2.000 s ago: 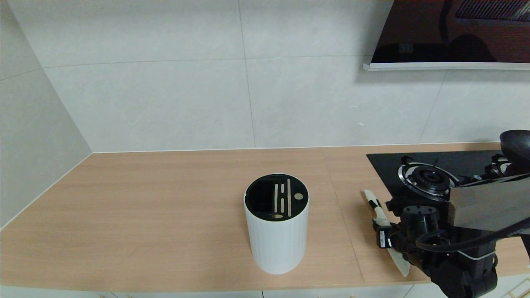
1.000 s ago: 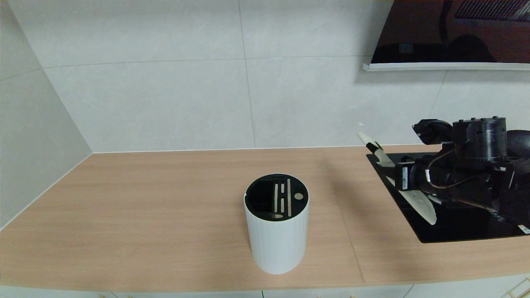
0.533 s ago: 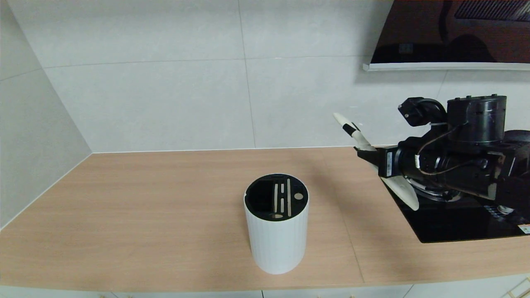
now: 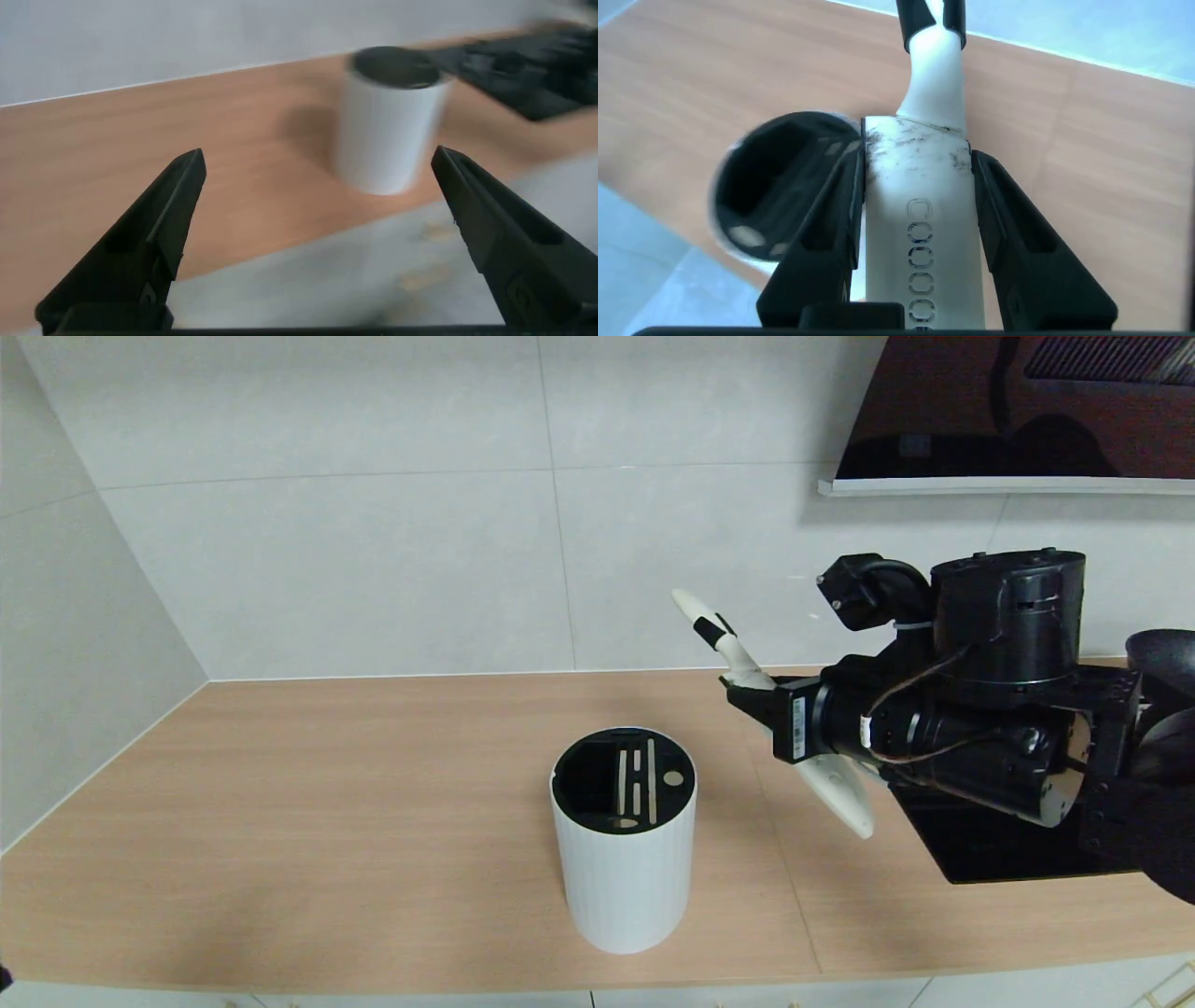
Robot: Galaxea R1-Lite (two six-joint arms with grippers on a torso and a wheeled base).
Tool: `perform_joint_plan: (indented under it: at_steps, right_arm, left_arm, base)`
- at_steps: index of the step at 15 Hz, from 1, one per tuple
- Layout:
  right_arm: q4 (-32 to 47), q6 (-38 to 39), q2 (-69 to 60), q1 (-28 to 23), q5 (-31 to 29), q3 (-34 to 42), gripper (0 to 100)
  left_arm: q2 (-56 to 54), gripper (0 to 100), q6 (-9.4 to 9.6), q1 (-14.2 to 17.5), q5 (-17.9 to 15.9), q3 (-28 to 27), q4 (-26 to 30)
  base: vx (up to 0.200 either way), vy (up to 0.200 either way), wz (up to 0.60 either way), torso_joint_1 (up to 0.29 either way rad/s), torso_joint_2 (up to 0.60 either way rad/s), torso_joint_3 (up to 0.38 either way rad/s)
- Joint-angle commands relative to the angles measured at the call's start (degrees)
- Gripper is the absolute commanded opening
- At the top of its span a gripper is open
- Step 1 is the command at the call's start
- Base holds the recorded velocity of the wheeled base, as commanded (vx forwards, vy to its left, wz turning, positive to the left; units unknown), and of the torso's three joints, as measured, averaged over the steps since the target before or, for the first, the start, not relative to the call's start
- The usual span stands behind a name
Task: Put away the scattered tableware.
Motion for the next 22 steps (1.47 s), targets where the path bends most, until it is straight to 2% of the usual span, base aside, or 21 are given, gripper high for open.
perform_joint_plan:
  at_steps: [1,2,3,4,5,6,7,9,10,11,12,13,15,16,18,19,22]
  right_arm:
    - [-0.30,1.40,-0.22,4.53,-2.67,-0.21,0]
    - [-0.30,1.75,-0.66,6.11,-4.16,0.14,0]
    - [-0.30,1.84,-0.66,7.96,-4.69,0.23,0]
    - [-0.30,2.27,-0.40,9.45,-4.69,0.05,0]
    - [-0.30,3.33,0.31,10.86,-4.78,-0.21,0]
    - [-0.30,3.59,0.66,11.56,-4.87,-0.39,0]
    - [-0.56,3.86,0.83,13.67,-5.31,-0.83,0]
    - [-0.91,3.86,1.80,15.08,-8.65,-1.18,0]
    - [-2.06,3.86,2.24,15.16,-9.00,-1.18,0]
    - [-3.64,3.86,2.86,15.43,-9.17,-1.00,0]
    - [-5.13,3.77,3.38,15.51,-9.26,-0.91,0]
    - [-7.07,3.77,4.17,15.60,-9.35,-0.74,0]
    - [-8.47,3.68,4.26,16.48,-10.05,-0.47,0]
    - [-8.47,3.68,4.17,17.27,-10.32,-0.21,0]
    - [-8.47,3.68,4.17,18.06,-10.49,0.14,0]
    - [-8.56,3.68,4.26,18.15,-10.49,0.23,0]
    - [-8.47,3.68,4.26,18.77,-10.49,0.49,0]
  left_arm:
    - [24.51,100,-0.40,-5.34,-7.06,-15.07,-0.23]
    - [28.99,100,-2.16,-9.82,-7.06,-17.89,-0.93]
    - [32.33,100,-4.80,-14.22,-7.06,-18.77,-2.77]
    - [35.23,100,-7.35,-17.73,-7.06,-17.89,-6.91]
    - [39.54,100,-9.72,-19.40,-7.24,-16.39,-12.35]
    - [41.56,100,-10.33,-19.93,-7.24,-15.60,-15.25]
    - [46.74,100,-12.53,-20.37,-7.15,-13.76,-24.13]
    - [53.95,100,-21.58,-22.66,-6.97,-10.77,-38.90]
    - [56.50,100,-27.74,-24.06,-6.80,-9.63,-45.58]
    - [58.43,100,-33.62,-24.85,-6.18,-9.36,-50.59]
    - [59.93,100,-37.40,-25.38,-5.65,-9.45,-53.22]
    - [61.77,100,-39.43,-25.91,-5.04,-9.54,-54.63]
    - [63.62,100,-40.04,-27.14,-2.75,-9.98,-54.89]
    - [64.41,100,-41.97,-28.54,-1.17,-10.77,-54.98]
    - [64.67,100,-46.98,-29.07,-0.56,-12.53,-55.07]
    - [64.59,100,-48.13,-29.07,-0.56,-12.88,-55.07]
    - [66.78,100,-48.21,-28.98,1.03,-12.97,-58.06]
  base:
    - [0.000,0.000,0.00,0.000,0.00,0.000]
    - [0.000,0.000,0.00,0.000,0.00,0.000]
    - [0.000,0.000,0.00,0.000,0.00,0.000]
    - [0.000,0.000,0.00,0.000,0.00,0.000]
    - [0.000,0.000,0.00,0.000,0.00,0.000]
    - [0.000,0.000,0.00,0.000,0.00,0.000]
    - [0.000,0.000,0.00,0.000,0.00,0.000]
    - [0.000,0.000,0.00,0.000,0.00,0.000]
    - [0.000,0.000,0.00,0.000,0.00,0.000]
    - [0.000,0.000,0.00,0.000,0.00,0.000]
    - [0.000,0.000,0.00,0.000,0.00,0.000]
    - [0.000,0.000,0.00,0.000,0.00,0.000]
    - [0.000,0.000,0.00,0.000,0.00,0.000]
    - [0.000,0.000,0.00,0.000,0.00,0.000]
    - [0.000,0.000,0.00,0.000,0.00,0.000]
    - [0.000,0.000,0.00,0.000,0.00,0.000]
    - [0.000,0.000,0.00,0.000,0.00,0.000]
